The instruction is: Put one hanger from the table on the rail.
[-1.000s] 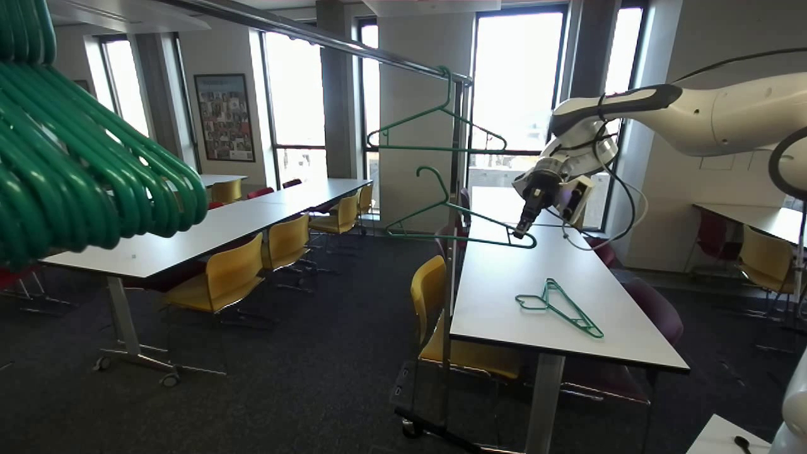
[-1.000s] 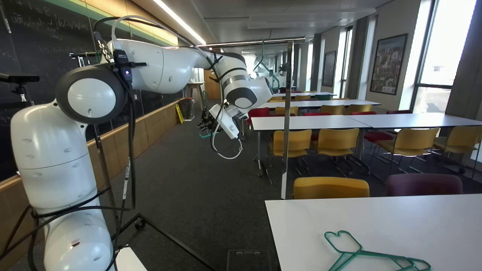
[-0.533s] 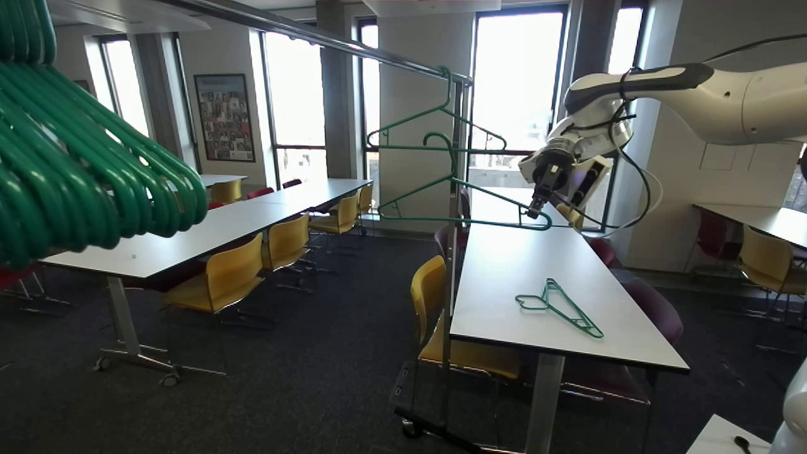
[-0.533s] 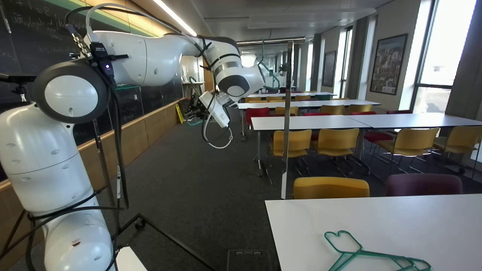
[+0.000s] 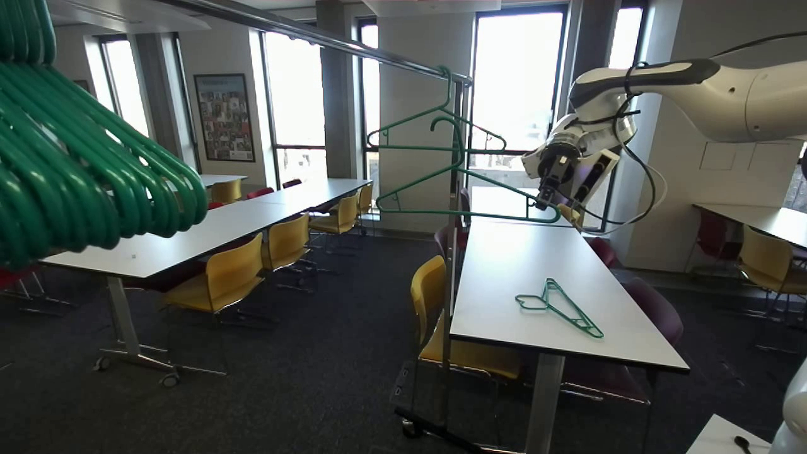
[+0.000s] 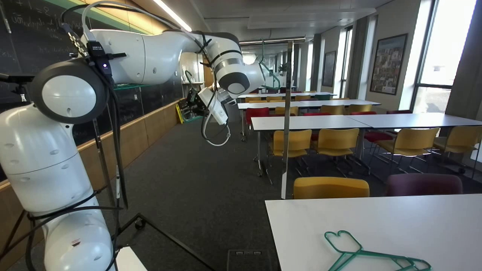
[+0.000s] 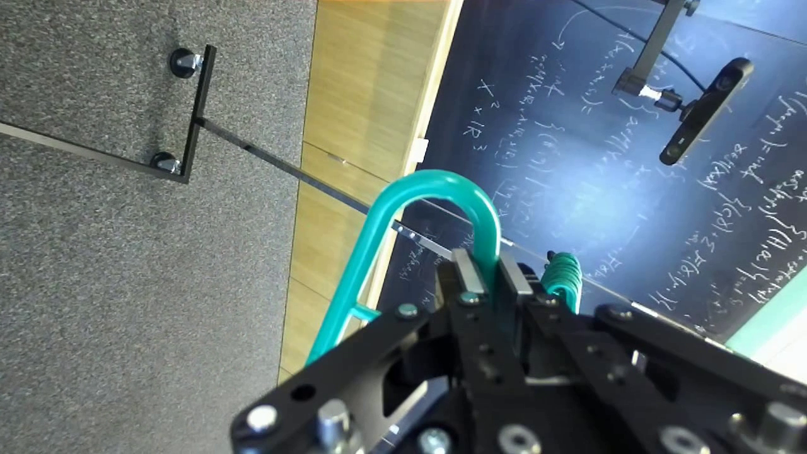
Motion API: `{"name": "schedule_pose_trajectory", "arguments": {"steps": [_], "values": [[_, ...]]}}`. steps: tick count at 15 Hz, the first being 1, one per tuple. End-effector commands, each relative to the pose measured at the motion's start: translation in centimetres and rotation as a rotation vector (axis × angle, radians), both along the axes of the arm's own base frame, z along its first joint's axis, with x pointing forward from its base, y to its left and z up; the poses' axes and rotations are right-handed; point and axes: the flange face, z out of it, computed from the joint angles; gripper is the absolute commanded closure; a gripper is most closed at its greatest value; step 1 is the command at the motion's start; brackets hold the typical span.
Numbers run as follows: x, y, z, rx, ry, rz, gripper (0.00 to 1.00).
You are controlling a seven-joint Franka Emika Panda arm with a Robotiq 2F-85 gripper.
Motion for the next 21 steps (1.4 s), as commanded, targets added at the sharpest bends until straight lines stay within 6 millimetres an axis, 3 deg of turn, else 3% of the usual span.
{"name": "schedule_pose_trajectory", "arguments": {"steps": [1, 2, 3, 5, 10, 13, 17, 21], "values": [[0.0, 0.0, 0.0, 0.000, 0.001, 0.001, 0.90], [0.0, 0.0, 0.0, 0.000, 0.001, 0.001, 0.90], [0.0, 0.0, 0.0, 0.000, 0.001, 0.001, 0.97], [0.2, 1.6, 1.6, 0.009, -0.045, 0.016, 0.97], [2.3, 7.5, 9.4, 0.168, -0.056, -0.031, 0.97], [3.3, 10.7, 12.9, 0.208, -0.056, -0.074, 0.97], [4.6, 13.1, 14.8, 0.229, -0.008, -0.077, 0.97], [6.2, 13.3, 15.6, 0.281, 0.069, -0.071, 0.97]]}}
